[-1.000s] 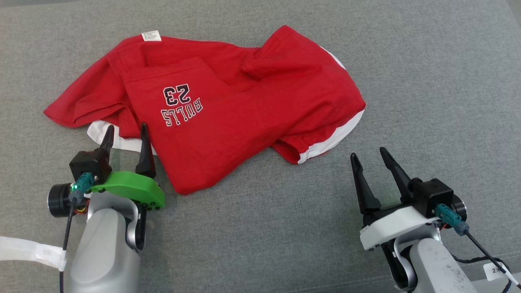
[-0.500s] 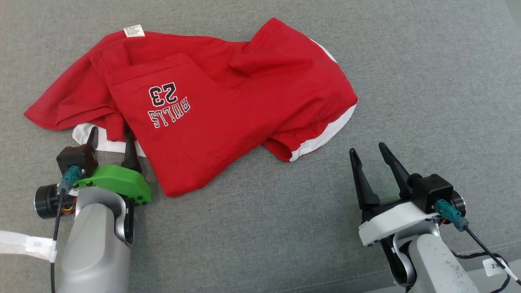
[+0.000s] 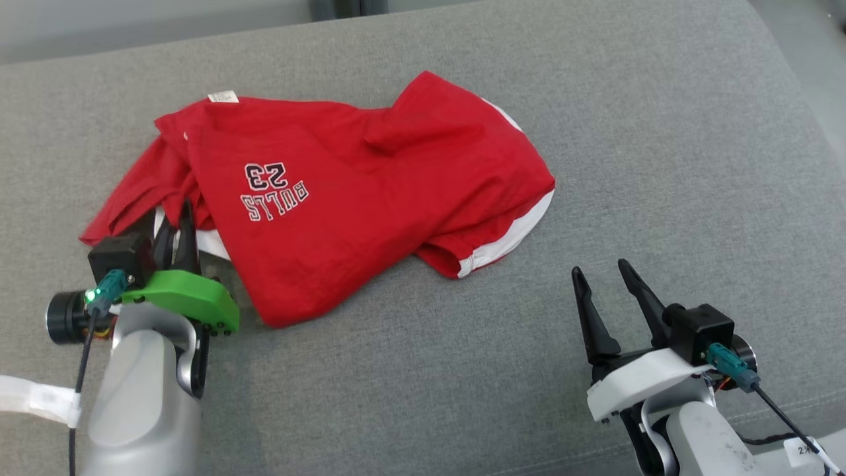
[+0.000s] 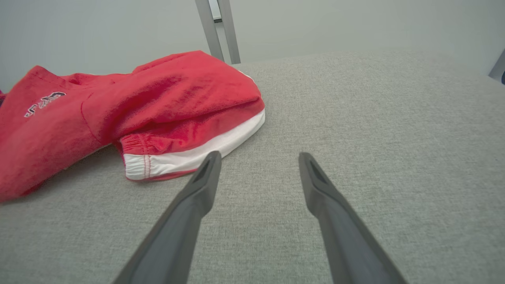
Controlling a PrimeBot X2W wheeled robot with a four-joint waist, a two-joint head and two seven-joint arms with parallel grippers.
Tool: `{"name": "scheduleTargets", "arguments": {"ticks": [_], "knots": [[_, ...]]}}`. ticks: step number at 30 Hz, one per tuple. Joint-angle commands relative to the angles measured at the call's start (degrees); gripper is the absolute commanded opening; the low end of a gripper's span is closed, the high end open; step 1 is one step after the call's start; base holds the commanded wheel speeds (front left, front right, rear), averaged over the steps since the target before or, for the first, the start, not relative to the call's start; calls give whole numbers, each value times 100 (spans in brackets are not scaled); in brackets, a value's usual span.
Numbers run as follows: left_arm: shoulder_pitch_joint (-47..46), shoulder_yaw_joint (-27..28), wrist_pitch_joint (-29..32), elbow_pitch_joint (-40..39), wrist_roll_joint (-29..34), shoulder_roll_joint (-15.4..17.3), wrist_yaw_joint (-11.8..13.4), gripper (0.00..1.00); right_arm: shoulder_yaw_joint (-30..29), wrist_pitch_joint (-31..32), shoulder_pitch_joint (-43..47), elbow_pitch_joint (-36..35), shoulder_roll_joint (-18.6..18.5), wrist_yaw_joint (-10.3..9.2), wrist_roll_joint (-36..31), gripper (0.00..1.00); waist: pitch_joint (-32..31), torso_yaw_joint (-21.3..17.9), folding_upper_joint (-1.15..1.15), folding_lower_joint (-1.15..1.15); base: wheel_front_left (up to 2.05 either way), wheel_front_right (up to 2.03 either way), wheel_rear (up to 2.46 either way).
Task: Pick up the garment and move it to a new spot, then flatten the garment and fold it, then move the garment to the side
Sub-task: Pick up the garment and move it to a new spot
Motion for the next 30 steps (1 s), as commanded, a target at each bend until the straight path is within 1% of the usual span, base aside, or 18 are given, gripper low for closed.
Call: {"name": "scheduleTargets", "arguments": {"ticks": [1,5,8,10,11,14,16,18,21,24,27,30], "knots": [[-80,-31,-4,-192,70,110,-34,0,-14,-2,103,25,-8,-10,47,100,-432,104,0,0,0,0,0],[-366,-209,-4,-775,154,288,-123,0,1,-1,291,72,-9,-10,126,100,-849,257,0,0,0,0,0],[-693,-505,-4,-1106,183,487,-161,0,-3,-2,406,92,-10,-10,174,100,-1109,377,0,0,0,0,0],[-991,-883,-4,-1285,248,655,-165,0,-19,-2,485,103,-8,-10,214,100,-1241,452,0,0,0,0,0],[-1108,-1082,-4,-1304,218,707,-168,0,-29,-2,516,112,-8,-10,227,100,-1297,485,0,0,0,0,0],[-1579,-1757,-4,-1311,24,1000,-167,0,-23,-1,619,120,-8,-10,301,100,-1440,563,0,0,0,0,0],[-1875,-2064,0,-1263,-135,1134,-166,0,3,-2,657,121,-9,-10,348,100,-1486,588,0,0,0,0,0],[-2114,-2248,0,-1209,-303,1274,-167,0,25,-1,690,136,-9,-10,383,100,-1515,593,0,0,0,0,0],[-2375,-2331,1,-1088,-433,1438,-168,0,26,-2,711,127,-10,-10,431,100,-1541,588,0,0,0,0,0],[-2606,-2267,0,-904,-453,1647,-167,0,12,-1,702,98,-9,-10,442,100,-1536,578,0,0,0,0,0],[-2751,-2172,-1,-812,-359,1856,-36,0,-7,-2,683,73,-8,-10,455,100,-1497,574,0,0,0,0,0],[-2791,-2028,0,-630,-366,2103,38,0,-60,-2,655,59,-9,-10,395,100,-1437,604,0,0,0,0,0]]}}
